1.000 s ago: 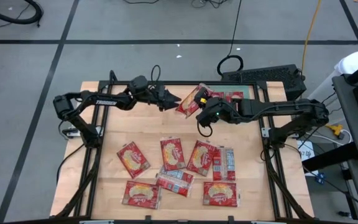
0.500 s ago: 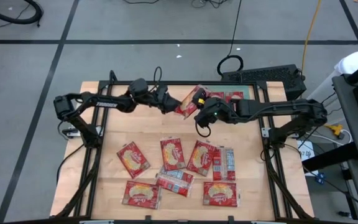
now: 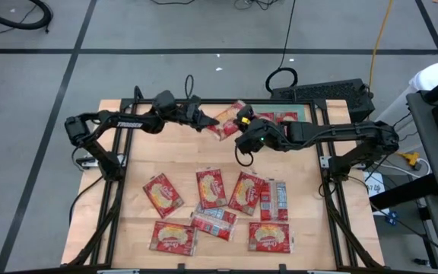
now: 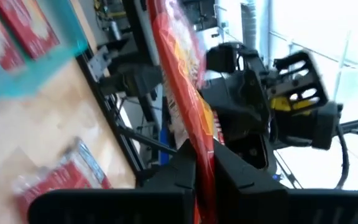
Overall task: Sort popcorn bags into baskets
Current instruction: Put the red popcorn bag into the light blue bin
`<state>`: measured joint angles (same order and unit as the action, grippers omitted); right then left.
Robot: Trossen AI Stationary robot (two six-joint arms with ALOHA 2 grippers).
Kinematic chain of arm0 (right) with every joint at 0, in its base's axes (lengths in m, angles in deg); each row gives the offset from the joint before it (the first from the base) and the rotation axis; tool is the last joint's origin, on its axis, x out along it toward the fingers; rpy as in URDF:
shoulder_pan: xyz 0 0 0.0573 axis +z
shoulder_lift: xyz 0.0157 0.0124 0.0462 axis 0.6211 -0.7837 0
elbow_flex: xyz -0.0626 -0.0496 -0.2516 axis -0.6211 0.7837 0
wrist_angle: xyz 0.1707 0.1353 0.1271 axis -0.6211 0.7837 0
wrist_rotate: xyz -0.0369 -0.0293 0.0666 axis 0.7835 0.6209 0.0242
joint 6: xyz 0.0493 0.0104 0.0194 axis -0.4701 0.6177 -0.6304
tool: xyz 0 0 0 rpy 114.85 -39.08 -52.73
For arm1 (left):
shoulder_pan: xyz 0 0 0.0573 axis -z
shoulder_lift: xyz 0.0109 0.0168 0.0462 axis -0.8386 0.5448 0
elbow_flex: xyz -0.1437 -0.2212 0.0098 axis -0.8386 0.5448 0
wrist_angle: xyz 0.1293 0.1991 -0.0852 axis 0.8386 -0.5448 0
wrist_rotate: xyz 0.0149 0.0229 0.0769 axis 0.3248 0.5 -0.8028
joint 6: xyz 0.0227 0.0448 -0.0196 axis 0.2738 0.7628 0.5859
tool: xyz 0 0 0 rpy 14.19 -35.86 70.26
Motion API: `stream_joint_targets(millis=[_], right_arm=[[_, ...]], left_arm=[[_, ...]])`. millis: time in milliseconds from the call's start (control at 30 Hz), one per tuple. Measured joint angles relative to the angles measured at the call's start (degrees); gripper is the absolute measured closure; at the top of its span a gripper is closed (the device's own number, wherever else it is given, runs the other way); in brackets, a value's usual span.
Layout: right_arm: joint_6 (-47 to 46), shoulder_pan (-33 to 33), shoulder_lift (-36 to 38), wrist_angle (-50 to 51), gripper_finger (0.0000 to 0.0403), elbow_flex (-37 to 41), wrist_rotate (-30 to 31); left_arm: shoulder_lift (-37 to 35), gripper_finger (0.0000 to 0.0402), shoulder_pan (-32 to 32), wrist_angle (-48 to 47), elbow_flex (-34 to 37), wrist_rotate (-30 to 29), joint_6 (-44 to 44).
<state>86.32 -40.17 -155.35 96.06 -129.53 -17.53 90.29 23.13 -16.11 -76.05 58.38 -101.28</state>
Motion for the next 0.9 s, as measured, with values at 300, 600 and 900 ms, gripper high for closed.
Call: stream_joint_targets(millis=[300, 600, 900], right_arm=[[-40.6, 3.1, 4.3, 4.0, 0.0279, 0.0, 2.5], [-98.7, 0.8, 13.4, 11.1, 0.0275, 0.1, -4.1], [-125.5, -12.4, 18.8, 8.6, 0.0275, 0.1, -34.6]], left_arm=[[-2.6, 0.0384, -11.8, 0.4, 0.0, 6.2, 8.2], [-8.9, 0.0384, -17.0, -0.5, 0.0, 8.4, 15.1], [-16.8, 0.0384, -10.4, -14.6, -0.6, 12.6, 25.3]])
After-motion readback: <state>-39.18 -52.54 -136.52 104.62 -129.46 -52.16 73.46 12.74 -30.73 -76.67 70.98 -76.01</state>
